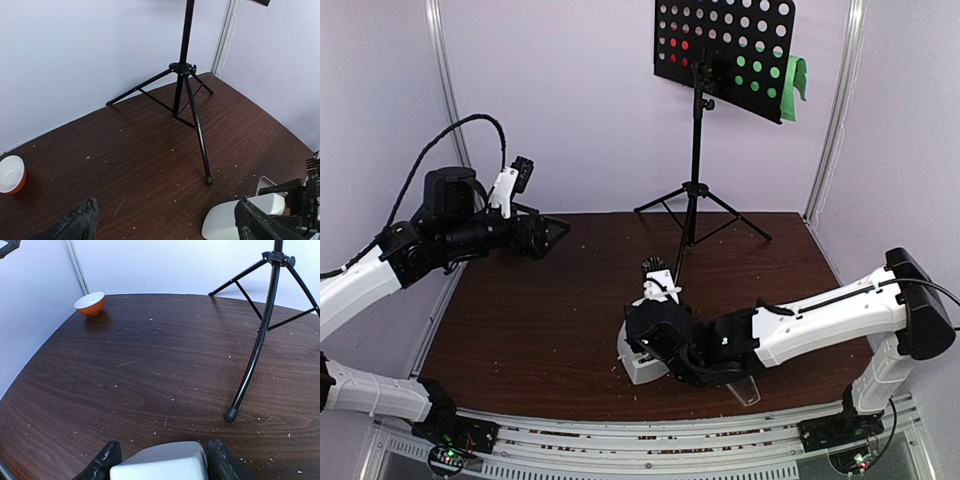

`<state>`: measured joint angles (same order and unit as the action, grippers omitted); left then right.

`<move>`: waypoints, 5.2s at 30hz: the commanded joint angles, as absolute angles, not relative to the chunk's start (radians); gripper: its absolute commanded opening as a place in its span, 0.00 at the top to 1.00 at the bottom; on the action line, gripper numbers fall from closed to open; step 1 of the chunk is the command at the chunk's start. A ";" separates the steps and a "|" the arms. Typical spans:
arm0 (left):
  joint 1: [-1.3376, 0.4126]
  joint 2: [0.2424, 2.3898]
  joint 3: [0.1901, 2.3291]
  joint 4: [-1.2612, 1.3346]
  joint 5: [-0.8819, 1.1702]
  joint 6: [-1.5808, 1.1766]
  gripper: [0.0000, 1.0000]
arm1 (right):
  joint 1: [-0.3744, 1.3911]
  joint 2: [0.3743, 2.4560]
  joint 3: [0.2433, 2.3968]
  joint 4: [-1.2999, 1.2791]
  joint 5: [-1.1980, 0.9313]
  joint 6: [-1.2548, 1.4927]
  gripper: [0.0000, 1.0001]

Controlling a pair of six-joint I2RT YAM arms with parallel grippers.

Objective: Pack up the instrument practice props

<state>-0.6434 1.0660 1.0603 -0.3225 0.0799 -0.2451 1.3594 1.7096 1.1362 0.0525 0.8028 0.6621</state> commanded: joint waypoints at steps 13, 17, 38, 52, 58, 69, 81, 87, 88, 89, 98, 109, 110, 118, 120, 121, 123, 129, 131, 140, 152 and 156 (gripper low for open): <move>-0.614 0.977 0.936 -0.233 -0.162 -0.140 0.02 | 1.383 1.631 1.200 0.016 0.811 0.681 0.04; -0.607 0.981 0.933 -0.233 -0.202 -0.135 0.02 | 1.378 1.518 1.138 -0.021 0.804 0.666 0.00; -0.403 1.122 0.889 -0.197 -0.045 -0.110 0.02 | 0.992 1.423 0.579 0.376 0.138 0.912 0.39; -0.403 1.014 0.876 -0.198 -0.076 -0.107 0.02 | 1.102 1.613 0.685 0.383 0.161 0.906 0.61; -0.403 1.006 0.879 -0.198 -0.044 -0.113 0.02 | 1.254 1.653 0.707 0.381 0.249 0.977 0.63; -0.403 1.011 0.873 -0.196 -0.026 -0.119 0.02 | 1.418 1.579 0.686 0.398 0.389 0.977 0.49; -0.409 1.127 1.161 -0.196 0.176 -0.210 0.02 | 1.390 1.221 0.511 0.489 0.279 0.659 0.00; -0.409 1.224 1.274 -0.096 0.189 -0.114 0.02 | 1.356 1.191 0.519 0.678 0.110 0.461 0.00; -0.408 1.215 1.233 -0.053 0.179 -0.097 0.02 | 1.335 1.200 0.524 0.695 0.059 0.439 0.00; -0.405 1.201 1.179 -0.013 0.171 -0.095 0.02 | 1.307 1.216 0.533 0.705 0.009 0.428 0.00; -0.405 1.202 1.069 0.037 0.175 -0.096 0.02 | 1.134 1.346 0.653 0.681 -0.232 0.257 0.00; -0.405 1.196 1.064 0.030 0.148 -0.095 0.02 | 1.090 1.537 0.827 0.692 -0.367 0.080 0.00; -0.405 1.195 1.064 0.029 0.146 -0.096 0.02 | 1.088 1.550 0.837 0.690 -0.374 0.074 0.00; -0.405 1.190 1.071 0.015 0.130 -0.095 0.02 | 1.064 1.621 0.863 0.720 -0.376 0.066 0.00; -0.405 1.184 1.066 0.016 0.122 -0.092 0.02 | 1.062 1.639 0.856 0.741 -0.368 0.080 0.00; -0.405 1.182 1.061 0.019 0.114 -0.091 0.02 | 1.062 1.648 0.851 0.754 -0.364 0.089 0.00; -0.405 1.185 1.059 0.020 0.100 -0.088 0.02 | 1.063 1.662 0.847 0.770 -0.361 0.099 0.00; -0.405 1.187 1.052 0.024 0.106 -0.085 0.02 | 1.063 1.704 0.822 0.829 -0.334 0.103 0.00; -0.405 1.196 1.054 0.025 0.095 -0.081 0.02 | 1.062 1.723 0.831 0.828 -0.342 0.103 0.00; -0.405 1.209 1.057 0.018 0.090 -0.080 0.02 | 1.060 1.747 0.797 0.885 -0.330 0.118 0.00; -0.405 1.216 1.056 0.017 0.084 -0.081 0.02 | 1.040 1.738 0.741 0.916 -0.324 0.135 0.02; -0.405 1.219 1.054 0.017 0.082 -0.081 0.02 | 1.038 1.735 0.729 0.931 -0.330 0.147 0.05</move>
